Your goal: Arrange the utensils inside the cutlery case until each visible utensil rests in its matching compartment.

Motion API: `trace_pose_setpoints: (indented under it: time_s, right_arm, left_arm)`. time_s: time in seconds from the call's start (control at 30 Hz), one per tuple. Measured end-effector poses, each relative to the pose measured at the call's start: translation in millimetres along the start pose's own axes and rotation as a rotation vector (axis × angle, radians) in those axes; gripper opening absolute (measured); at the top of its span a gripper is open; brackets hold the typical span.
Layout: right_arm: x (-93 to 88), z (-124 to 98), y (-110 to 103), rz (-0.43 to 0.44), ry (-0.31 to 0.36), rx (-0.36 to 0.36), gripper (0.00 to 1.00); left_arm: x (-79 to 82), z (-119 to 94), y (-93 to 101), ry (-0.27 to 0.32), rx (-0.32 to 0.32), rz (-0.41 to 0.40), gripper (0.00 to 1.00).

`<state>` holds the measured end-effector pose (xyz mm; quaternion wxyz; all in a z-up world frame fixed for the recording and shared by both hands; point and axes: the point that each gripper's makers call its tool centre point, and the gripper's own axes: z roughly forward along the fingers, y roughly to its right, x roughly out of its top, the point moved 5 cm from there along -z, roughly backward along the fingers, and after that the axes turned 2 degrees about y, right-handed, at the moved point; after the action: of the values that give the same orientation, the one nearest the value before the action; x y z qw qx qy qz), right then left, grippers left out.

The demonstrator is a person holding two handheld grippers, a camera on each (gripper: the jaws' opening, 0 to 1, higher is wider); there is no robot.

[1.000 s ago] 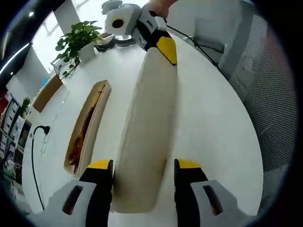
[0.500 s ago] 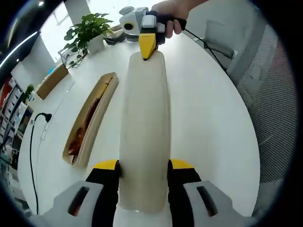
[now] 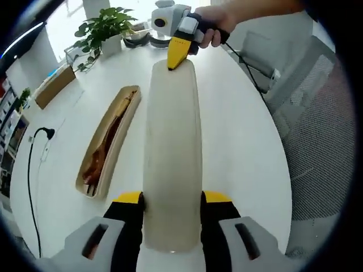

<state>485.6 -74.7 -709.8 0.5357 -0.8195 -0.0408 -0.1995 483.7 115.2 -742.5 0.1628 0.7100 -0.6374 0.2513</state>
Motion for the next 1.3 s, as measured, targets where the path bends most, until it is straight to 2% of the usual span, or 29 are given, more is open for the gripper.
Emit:
trace_pose_setpoints:
  time_s: [0.07,0.23,0.3,0.37,0.47,0.53,0.63,0.8,0.93,1.07,1.17,1.2,1.3]
  right_arm:
    - [1.3,-1,-7,-0.004,0.013,0.009,0.05]
    - [11.6,-3,-7,-0.001,0.035,0.001,0.06]
    - [18.3,-4,-7,-0.001,0.046,-0.015,0.07]
    - [30.5,-8,-8,-0.035,0.087,-0.043,0.08]
    - [39.1,-8,-5,-0.057,0.084,-0.073,0.10]
    - [45.2,-8,-3,-0.048,0.070,-0.102,0.10]
    - [57.6,-8,1,-0.068,0.059,-0.185,0.12]
    - [72.8,-9,-4,-0.058,0.057,-0.229,0.13]
    - [84.7,-13,0,-0.045,0.032,-0.327,0.15]
    - [84.7,-13,14,0.008,-0.003,-0.439,0.17]
    - [80.8,-8,25,0.035,-0.019,-0.460,0.18]
    - [82.0,-5,38,0.038,-0.016,-0.471,0.18]
    - [82.9,-8,43,0.046,-0.001,-0.486,0.18]
  left_arm:
    - [5.2,-6,-7.9,-0.021,-0.014,0.018,0.40]
    - [16.2,-17,-25.1,-0.063,-0.038,0.079,0.40]
    - [24.4,-22,-39.9,-0.084,-0.027,0.135,0.40]
    - [28.9,-23,-55.5,-0.084,-0.030,0.127,0.40]
    - [37.1,-21,-69.0,-0.095,-0.034,0.117,0.40]
    - [43.7,-19,-73.7,-0.131,-0.020,0.138,0.40]
    - [47.9,-17,-77.8,-0.148,-0.036,0.115,0.40]
    - [53.9,-16,-90.7,-0.158,-0.040,0.112,0.40]
    - [57.7,-9,-96.4,-0.153,-0.054,0.095,0.40]
    - [59.3,5,-99.7,-0.163,-0.080,0.097,0.40]
    - [56.9,14,-100.9,-0.208,-0.094,0.123,0.40]
    - [57.1,16,-100.5,-0.213,-0.099,0.124,0.40]
    - [57.6,21,-103.3,-0.212,-0.095,0.140,0.40]
